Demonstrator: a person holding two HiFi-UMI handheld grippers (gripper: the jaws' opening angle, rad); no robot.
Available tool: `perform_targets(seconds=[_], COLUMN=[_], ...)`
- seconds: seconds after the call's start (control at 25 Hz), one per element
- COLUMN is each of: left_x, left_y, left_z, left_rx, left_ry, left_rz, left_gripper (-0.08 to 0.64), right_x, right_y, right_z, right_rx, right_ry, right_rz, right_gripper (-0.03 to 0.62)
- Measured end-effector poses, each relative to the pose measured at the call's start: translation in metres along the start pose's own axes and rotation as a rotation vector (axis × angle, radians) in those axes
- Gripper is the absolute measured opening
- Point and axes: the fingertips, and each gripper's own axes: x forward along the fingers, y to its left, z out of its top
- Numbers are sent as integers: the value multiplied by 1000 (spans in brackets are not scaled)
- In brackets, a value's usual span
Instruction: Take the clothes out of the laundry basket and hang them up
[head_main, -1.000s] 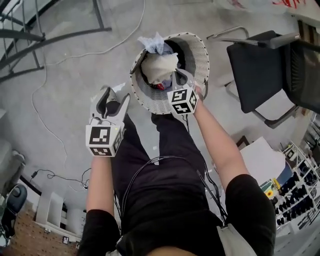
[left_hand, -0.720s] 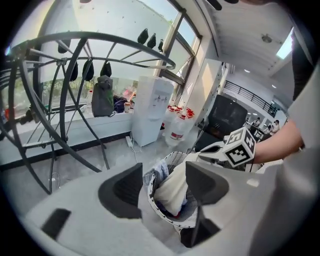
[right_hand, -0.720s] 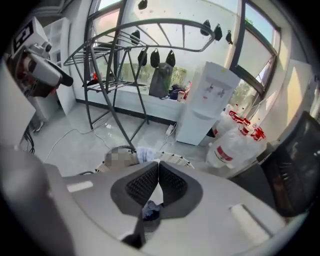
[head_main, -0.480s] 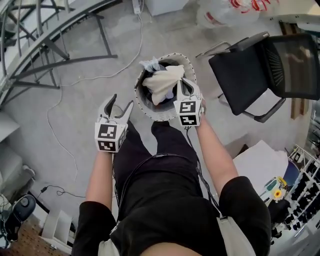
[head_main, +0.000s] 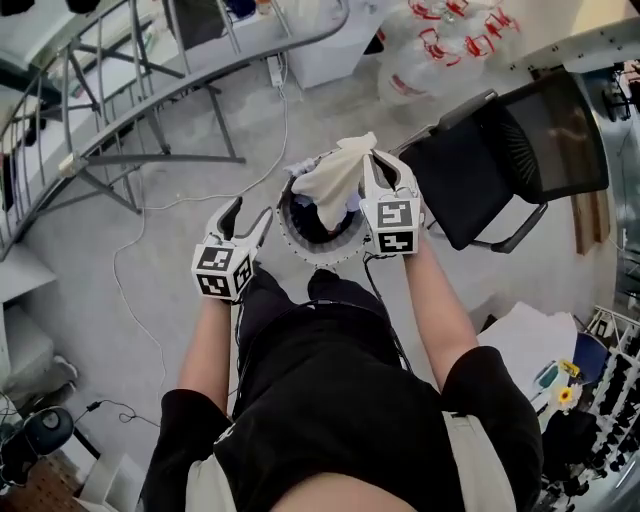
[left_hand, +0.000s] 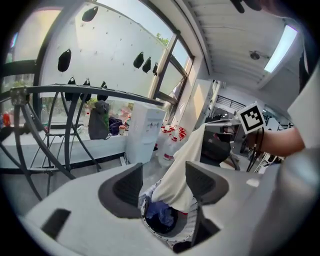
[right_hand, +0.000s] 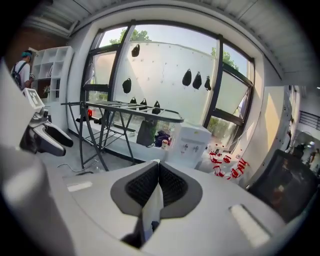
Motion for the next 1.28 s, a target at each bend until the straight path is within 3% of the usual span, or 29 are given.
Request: perform_targets(seconds=[0.4, 0.56, 0.76, 0.88, 1.04, 1.08, 1.2, 1.28], left_x=[-2, 12, 38, 59, 90, 93, 90, 81], left_y=[-55, -64, -69, -83, -91, -89, -78, -71], left_z=[12, -3, -30, -54, -80, -85, -89, -88], left_rx=[125, 139, 75, 77, 88, 87, 82, 54], left_ry=[-11, 22, 65, 120, 181, 192, 183, 169], left_rz=[-177, -197, -233, -274, -243, -219, -147, -142], left_gripper=[289, 304, 326, 359, 366, 318, 52, 29], right_x=[-62, -82, -102, -111, -117, -119, -123, -124], right_y=[-6, -4, 2, 9, 16, 17, 14, 9], right_z=[141, 172, 202, 216, 224, 223, 218, 213], right_rx=[-90, -112, -145, -172, -195, -194, -189, -180], right_ry=[-231, -287, -339, -362, -376, -376, -372, -371], right_rz=[-32, -22, -8, 1, 14, 17, 20, 17], right_gripper=[17, 17, 17, 17, 17, 17, 17, 17])
